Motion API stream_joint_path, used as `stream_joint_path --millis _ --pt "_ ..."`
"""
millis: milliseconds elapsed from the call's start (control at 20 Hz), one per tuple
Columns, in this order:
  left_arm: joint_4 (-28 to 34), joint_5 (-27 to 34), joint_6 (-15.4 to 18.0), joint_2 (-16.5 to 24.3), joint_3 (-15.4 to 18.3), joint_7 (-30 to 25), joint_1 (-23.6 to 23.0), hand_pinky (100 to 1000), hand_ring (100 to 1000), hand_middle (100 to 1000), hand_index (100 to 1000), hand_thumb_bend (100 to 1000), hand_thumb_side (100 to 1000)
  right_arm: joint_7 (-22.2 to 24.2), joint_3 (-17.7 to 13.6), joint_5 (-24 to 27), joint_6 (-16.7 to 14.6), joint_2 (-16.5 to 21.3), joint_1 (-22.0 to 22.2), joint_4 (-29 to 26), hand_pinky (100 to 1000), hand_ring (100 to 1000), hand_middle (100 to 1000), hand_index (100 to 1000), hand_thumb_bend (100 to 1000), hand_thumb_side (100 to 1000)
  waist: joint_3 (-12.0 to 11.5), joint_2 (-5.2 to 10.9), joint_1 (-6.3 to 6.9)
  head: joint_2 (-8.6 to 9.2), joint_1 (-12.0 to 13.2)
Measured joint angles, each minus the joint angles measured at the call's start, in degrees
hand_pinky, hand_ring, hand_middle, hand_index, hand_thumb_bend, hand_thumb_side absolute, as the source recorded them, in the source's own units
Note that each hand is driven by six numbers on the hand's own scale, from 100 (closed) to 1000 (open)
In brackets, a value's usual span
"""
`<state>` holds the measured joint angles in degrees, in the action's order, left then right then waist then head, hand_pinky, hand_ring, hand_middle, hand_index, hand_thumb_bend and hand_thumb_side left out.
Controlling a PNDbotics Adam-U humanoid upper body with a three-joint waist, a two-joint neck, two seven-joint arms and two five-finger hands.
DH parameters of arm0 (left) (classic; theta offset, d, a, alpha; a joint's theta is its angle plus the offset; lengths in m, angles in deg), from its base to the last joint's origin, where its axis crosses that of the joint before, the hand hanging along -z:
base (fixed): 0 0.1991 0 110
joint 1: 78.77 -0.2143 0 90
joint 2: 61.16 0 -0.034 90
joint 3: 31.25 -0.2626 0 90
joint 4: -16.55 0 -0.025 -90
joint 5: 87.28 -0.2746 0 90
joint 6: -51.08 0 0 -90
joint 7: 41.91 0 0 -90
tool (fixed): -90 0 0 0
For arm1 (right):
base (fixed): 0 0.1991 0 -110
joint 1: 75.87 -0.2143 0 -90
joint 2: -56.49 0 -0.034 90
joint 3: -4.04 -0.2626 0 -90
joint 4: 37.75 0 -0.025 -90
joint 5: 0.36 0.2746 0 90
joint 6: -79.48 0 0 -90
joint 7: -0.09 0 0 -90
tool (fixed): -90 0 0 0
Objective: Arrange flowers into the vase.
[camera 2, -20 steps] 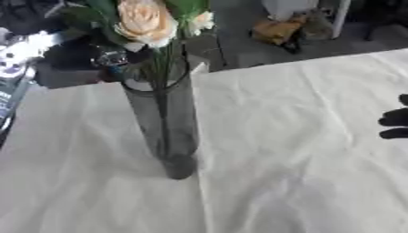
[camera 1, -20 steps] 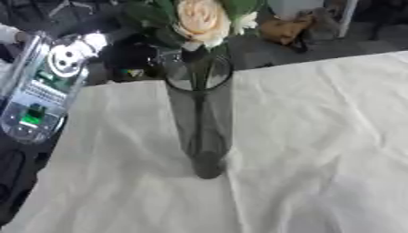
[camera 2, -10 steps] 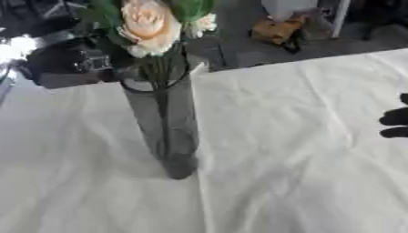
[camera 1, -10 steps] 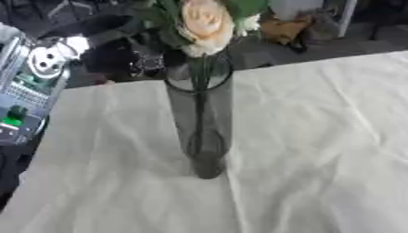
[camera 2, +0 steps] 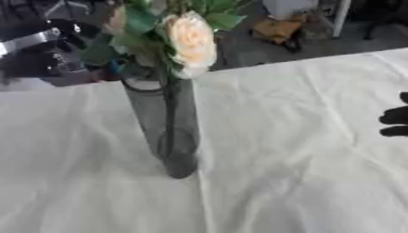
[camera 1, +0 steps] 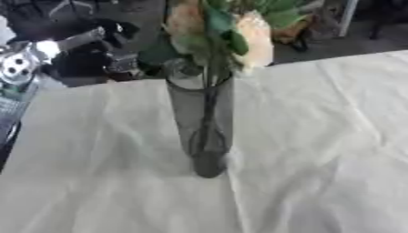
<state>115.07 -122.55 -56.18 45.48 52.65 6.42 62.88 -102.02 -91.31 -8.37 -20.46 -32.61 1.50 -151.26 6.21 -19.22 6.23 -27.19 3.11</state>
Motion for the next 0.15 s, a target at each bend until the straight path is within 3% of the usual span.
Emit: stream_joint_path --millis 150 --pt "1.0 0.6 -0.6 0.6 0.8 0.6 -1.3 844 865 898 1000 697 1000 -0.2 -0.3 0.0 0.0 0.0 0.0 0.0 578 652 603 816 100 1000 -0.2 0.00 -0.07 0.00 -0.2"
